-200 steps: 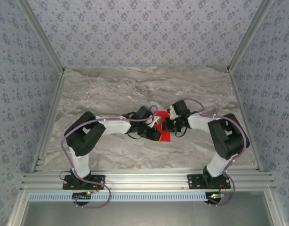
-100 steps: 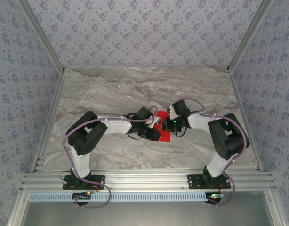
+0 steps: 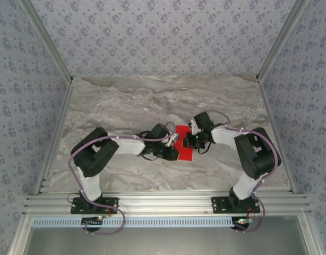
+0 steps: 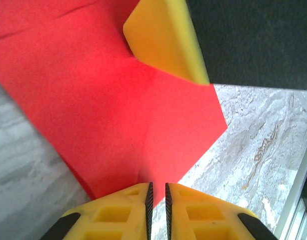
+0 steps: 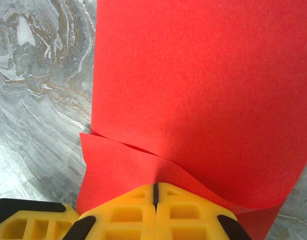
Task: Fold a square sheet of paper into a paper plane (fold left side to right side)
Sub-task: Fold the triangle a second time at the center of the table.
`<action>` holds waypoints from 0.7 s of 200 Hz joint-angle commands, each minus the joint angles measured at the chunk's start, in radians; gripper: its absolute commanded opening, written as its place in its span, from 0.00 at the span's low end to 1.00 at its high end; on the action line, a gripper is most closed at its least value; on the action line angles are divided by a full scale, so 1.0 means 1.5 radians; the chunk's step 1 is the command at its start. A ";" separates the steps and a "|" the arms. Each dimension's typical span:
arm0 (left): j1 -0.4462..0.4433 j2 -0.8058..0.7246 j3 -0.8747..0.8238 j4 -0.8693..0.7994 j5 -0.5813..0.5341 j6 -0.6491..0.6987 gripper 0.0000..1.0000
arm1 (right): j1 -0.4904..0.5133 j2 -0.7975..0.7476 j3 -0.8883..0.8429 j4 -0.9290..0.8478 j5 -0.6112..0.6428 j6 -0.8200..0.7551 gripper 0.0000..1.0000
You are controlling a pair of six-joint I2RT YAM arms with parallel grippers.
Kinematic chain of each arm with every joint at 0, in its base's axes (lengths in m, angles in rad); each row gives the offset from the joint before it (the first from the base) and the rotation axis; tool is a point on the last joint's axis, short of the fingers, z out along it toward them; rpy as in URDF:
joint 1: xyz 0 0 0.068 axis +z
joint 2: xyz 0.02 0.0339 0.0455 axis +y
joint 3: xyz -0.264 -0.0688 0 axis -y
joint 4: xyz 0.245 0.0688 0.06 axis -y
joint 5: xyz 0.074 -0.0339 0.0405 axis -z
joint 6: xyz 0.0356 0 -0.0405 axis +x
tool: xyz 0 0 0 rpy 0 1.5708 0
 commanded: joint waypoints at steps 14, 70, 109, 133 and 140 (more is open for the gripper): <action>-0.015 -0.037 -0.057 -0.052 0.001 -0.026 0.15 | -0.003 0.034 -0.002 -0.083 0.064 -0.016 0.03; -0.001 -0.108 -0.060 -0.039 0.018 -0.034 0.15 | -0.001 0.036 0.004 -0.081 0.056 -0.016 0.03; 0.018 -0.068 0.013 -0.038 0.034 -0.026 0.18 | 0.001 0.034 0.008 -0.084 0.056 -0.017 0.03; 0.017 -0.025 0.048 -0.044 0.038 -0.018 0.18 | 0.001 0.034 0.008 -0.085 0.056 -0.017 0.03; 0.017 -0.017 0.053 -0.049 0.033 -0.014 0.18 | 0.001 0.034 0.008 -0.084 0.056 -0.017 0.03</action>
